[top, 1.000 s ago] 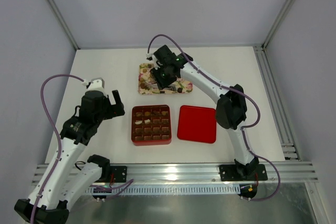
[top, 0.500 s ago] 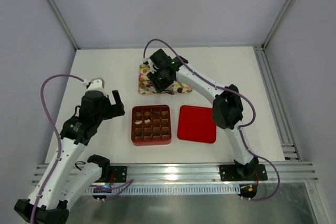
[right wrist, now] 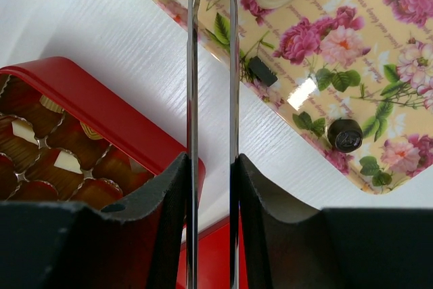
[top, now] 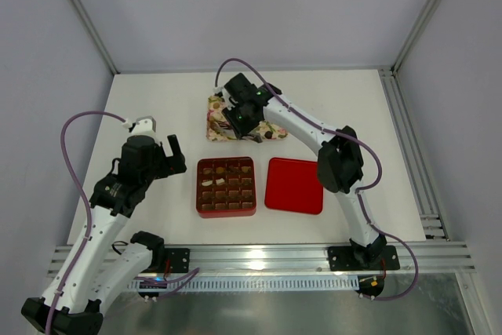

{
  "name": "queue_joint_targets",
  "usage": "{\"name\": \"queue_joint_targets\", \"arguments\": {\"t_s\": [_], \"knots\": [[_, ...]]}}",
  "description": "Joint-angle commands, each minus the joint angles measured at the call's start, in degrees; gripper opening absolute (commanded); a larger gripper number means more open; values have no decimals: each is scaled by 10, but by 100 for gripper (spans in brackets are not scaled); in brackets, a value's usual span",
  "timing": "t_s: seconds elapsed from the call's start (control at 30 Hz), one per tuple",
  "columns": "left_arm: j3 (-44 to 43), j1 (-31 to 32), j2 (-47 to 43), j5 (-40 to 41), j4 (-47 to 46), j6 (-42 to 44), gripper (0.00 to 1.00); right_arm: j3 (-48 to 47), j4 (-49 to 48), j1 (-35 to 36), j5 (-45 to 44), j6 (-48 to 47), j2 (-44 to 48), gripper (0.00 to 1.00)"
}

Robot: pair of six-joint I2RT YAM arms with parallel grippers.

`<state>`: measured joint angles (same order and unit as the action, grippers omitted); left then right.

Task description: Pack the chocolate

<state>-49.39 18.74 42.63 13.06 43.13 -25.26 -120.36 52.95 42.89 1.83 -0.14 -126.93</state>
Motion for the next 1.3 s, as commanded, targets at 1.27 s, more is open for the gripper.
{"name": "queue_joint_targets", "arguments": {"t_s": [1.27], "knots": [[-4, -1, -6, 8, -10, -5, 100, -42, 28, -26, 16, 54, 64, 37]]}}
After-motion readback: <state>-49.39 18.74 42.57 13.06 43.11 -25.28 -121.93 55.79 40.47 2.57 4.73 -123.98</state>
